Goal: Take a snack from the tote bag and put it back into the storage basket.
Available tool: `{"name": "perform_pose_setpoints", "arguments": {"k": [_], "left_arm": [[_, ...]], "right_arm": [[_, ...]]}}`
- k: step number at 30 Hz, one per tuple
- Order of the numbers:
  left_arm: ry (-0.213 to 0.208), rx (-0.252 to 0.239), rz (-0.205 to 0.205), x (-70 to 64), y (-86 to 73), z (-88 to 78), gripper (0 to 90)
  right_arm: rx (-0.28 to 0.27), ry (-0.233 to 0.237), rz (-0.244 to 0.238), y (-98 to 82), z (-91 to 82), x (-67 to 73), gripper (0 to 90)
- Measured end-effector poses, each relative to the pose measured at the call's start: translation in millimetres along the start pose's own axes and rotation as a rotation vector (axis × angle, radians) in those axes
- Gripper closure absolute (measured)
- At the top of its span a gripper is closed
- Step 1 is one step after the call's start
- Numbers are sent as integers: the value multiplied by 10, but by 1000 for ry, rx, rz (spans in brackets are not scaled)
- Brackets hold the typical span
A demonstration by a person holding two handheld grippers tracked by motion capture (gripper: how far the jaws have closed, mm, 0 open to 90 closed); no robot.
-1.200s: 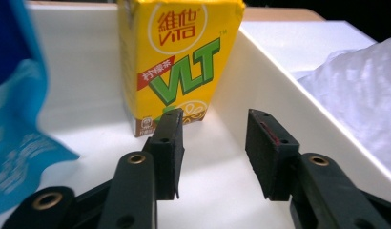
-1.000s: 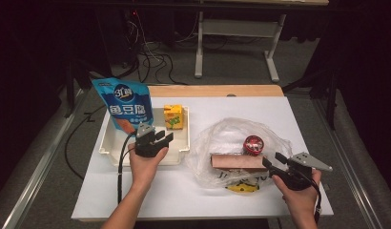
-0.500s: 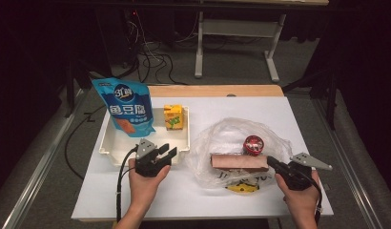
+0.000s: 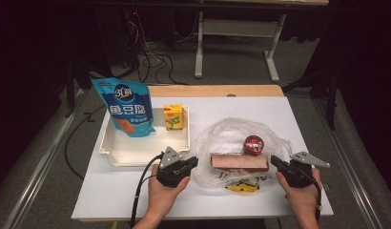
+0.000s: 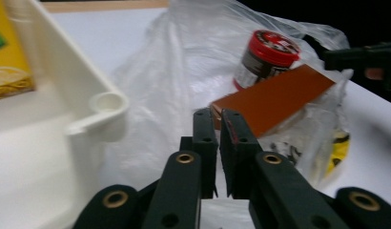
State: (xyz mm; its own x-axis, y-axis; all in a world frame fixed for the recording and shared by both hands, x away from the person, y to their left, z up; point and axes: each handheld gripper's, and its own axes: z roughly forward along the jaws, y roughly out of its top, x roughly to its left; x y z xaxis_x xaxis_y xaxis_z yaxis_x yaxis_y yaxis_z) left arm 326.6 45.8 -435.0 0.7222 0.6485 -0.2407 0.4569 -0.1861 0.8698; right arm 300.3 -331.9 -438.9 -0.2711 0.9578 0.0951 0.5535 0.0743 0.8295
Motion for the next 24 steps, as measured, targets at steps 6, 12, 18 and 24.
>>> {"name": "perform_pose_setpoints", "arguments": {"k": [6, 12, 18, 24], "left_arm": [[-46, 31, -21, -169, -83, 180, 870], [-47, 112, 37, -271, -166, 384, 845], [-19, 136, -7, -202, -180, 478, 857], [-8, 130, -43, -154, -155, 570, 862]], "right_arm": [[-12, -34, 0, 43, 105, -8, 900], [-27, -9, -3, 102, 253, 2, 900], [-13, 39, -26, 85, 270, 14, 900], [-8, 38, -30, 62, 215, -31, 896]]}}
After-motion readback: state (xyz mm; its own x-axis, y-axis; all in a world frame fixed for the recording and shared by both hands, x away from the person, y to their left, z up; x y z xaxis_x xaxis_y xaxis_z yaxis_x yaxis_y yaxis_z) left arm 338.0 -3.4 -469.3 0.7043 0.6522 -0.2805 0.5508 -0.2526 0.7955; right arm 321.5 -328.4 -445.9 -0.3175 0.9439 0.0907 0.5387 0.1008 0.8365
